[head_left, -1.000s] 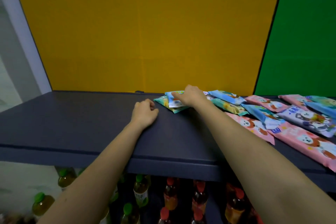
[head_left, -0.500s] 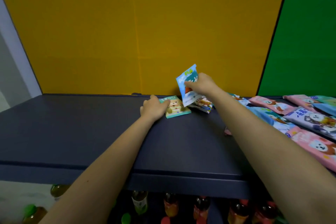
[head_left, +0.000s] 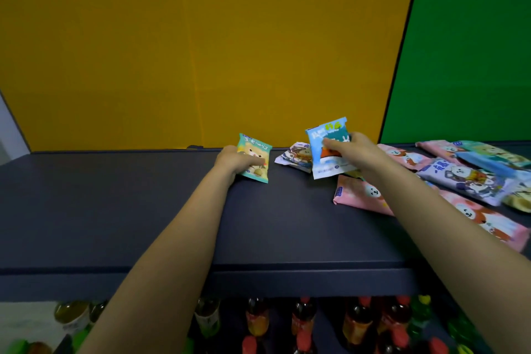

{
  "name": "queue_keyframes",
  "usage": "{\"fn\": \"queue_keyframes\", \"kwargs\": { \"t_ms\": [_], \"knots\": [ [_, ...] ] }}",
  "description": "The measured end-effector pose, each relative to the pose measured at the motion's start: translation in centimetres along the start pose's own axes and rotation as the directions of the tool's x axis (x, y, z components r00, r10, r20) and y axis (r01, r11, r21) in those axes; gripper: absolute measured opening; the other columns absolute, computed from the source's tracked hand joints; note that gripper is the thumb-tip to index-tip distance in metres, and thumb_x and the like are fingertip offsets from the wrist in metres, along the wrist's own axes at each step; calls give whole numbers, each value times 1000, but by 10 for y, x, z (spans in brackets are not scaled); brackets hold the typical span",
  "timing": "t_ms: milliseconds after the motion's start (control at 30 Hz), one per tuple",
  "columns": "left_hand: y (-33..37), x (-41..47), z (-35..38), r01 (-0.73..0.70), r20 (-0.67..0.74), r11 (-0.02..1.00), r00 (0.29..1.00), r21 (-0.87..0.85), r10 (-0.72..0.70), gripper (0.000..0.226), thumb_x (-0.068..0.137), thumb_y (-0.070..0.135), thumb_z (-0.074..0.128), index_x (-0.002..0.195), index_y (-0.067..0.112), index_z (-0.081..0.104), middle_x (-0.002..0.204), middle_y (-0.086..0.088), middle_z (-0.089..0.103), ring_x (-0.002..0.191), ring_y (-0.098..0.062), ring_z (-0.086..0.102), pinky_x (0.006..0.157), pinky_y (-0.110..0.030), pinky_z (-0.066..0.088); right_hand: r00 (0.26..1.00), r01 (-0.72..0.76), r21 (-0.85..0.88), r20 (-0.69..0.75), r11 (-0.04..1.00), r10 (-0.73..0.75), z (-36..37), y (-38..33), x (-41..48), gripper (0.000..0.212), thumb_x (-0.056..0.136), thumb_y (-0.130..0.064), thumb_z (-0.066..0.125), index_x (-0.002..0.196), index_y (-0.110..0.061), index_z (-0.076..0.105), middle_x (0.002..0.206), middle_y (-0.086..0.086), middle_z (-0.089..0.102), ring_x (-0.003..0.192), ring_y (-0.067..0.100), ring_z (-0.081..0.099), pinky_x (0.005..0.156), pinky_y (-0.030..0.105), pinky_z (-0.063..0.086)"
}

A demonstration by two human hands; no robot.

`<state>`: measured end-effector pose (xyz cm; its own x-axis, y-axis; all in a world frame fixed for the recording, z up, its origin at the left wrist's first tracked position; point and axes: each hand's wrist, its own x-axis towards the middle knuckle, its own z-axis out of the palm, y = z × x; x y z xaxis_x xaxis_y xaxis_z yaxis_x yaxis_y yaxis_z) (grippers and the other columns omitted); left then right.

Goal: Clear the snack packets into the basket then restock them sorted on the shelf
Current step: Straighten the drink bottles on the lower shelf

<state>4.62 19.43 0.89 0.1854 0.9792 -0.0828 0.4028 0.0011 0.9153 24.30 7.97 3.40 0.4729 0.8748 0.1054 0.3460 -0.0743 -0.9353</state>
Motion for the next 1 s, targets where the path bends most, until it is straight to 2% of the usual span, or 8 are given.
{"fn": "queue_keyframes", "kwargs": {
  "t_ms": [67, 167, 300, 400, 500, 633, 833, 1000],
  "knots": [
    [0, -10, -8, -24, 7, 990, 1000, -137, 26, 20, 77, 11, 73, 86, 9, 55, 110, -13, 66, 78, -22, 63, 70, -28, 53, 1000, -20, 25, 4, 999, 19, 2, 2, -4, 34, 87, -24, 62, 114, -4, 60, 105, 11, 65, 81, 21, 60, 66, 29, 45],
    [3, -35, -24, -84, -28, 957, 996, -277, 79, 16, 83, 7, 66, 81, 14, 51, 103, -12, 63, 64, -12, 59, 48, -17, 50, 1000, -23, 61, 20, 998, 22, 9, -3, -14, 39, 84, -30, 64, 115, -7, 58, 112, 13, 66, 93, 26, 63, 77, 34, 47],
    [-2, -79, -57, -164, -145, 912, 983, -376, 117, 12, 86, 9, 61, 83, 18, 54, 99, -10, 65, 68, -13, 62, 64, -23, 51, 994, 17, 166, 107, 986, -35, 29, -18, -33, 35, 86, -26, 63, 114, -6, 55, 103, 9, 65, 71, 15, 62, 65, 28, 49],
    [-19, -124, -90, -198, -223, 892, 968, -407, 113, 15, 86, 13, 61, 100, 12, 57, 93, -6, 67, 71, -13, 65, 68, -26, 53, 977, 53, 236, 189, 970, -99, 56, -30, -55, 41, 86, -26, 64, 120, -5, 53, 103, 7, 65, 62, 6, 63, 58, 23, 52],
    [-49, -176, -126, -213, -349, 879, 935, -426, 57, 18, 86, 15, 61, 103, 14, 57, 86, -2, 69, 68, -10, 67, 67, -27, 53, 937, 50, 294, 317, 954, -147, 89, -44, -85, 40, 87, -25, 63, 120, -6, 53, 105, 6, 66, 61, 5, 65, 57, 22, 54],
    [-101, -244, -165, -237, -576, 870, 815, -432, -64, 17, 86, 14, 60, 101, 14, 54, 89, -3, 69, 69, -10, 67, 65, -26, 53, 844, 46, 339, 489, 940, -218, 142, -57, -138, 37, 87, -26, 62, 118, -8, 54, 102, 5, 68, 71, 10, 66, 61, 23, 55],
    [-191, -377, -208, -249, -805, 874, 548, -417, -228, 15, 86, 3, 55, 81, 17, 55, 72, 0, 67, 49, -3, 63, 52, -21, 54, 604, -12, 308, 760, 951, -239, 241, -53, -242, 36, 86, -28, 63, 116, -10, 54, 107, 7, 68, 90, 20, 68, 82, 37, 55],
    [-274, -483, -224, -151, -848, 856, 298, -495, -438, 18, 86, 2, 46, 80, 19, 51, 74, -2, 61, 42, -1, 59, 37, -12, 44, 384, -52, 252, 898, 966, -214, 328, -31, -345, 27, 87, -23, 62, 110, -11, 56, 101, 8, 68, 79, 17, 66, 73, 34, 54]
  ]
}}
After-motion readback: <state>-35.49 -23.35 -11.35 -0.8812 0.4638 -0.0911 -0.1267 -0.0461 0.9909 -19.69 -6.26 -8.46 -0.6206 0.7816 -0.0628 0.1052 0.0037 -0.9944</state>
